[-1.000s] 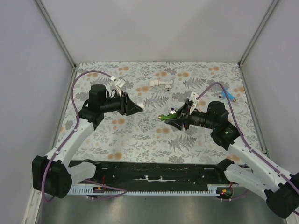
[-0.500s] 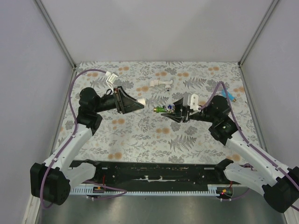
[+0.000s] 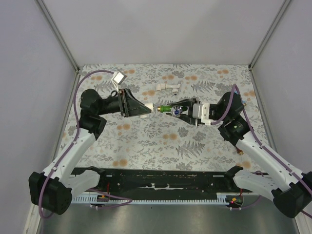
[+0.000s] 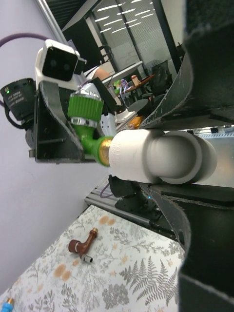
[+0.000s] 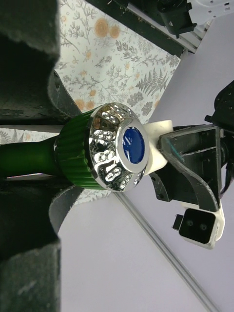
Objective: Install the water faucets
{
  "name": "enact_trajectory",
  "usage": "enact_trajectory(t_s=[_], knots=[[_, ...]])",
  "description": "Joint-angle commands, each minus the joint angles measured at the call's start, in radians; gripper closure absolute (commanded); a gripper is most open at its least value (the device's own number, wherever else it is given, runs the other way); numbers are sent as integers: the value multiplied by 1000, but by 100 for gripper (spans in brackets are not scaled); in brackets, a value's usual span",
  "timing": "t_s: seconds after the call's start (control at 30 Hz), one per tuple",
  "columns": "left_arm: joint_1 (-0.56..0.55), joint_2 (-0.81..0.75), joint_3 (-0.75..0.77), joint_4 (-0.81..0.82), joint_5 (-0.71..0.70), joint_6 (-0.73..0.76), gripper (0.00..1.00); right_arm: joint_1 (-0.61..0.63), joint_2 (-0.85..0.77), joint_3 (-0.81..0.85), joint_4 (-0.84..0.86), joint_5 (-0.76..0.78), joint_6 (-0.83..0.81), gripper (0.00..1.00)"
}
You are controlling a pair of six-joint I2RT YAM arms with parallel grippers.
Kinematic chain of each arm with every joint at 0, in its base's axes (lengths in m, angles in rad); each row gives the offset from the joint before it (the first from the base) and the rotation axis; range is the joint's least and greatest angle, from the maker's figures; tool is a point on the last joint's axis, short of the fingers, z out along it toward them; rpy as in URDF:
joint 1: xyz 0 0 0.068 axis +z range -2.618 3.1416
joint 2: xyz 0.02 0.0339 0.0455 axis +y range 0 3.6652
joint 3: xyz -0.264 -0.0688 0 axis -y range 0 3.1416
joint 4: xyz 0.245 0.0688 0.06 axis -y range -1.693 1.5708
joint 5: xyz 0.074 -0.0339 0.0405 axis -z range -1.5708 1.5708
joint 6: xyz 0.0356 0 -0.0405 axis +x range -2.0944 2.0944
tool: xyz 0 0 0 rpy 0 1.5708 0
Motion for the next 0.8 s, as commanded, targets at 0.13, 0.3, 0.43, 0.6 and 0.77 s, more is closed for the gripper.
enact_trajectory(t_s=[0.13, 0.3, 0.43, 0.6, 0.77], knots=[[-20, -8, 122, -39, 42, -123, 98, -1, 29, 122, -93, -28, -150, 100], [-27, 17, 148, -76, 33, -144, 98, -1, 39, 145, -99, -39, -159, 100], [-30, 28, 169, -94, 31, -163, 98, -1, 61, 165, -90, -52, -158, 100], [-32, 43, 188, -131, 41, -170, 98, -1, 79, 171, -36, -71, -139, 100], [-32, 55, 206, -166, 50, -173, 98, -1, 78, 167, -18, -68, -147, 100]])
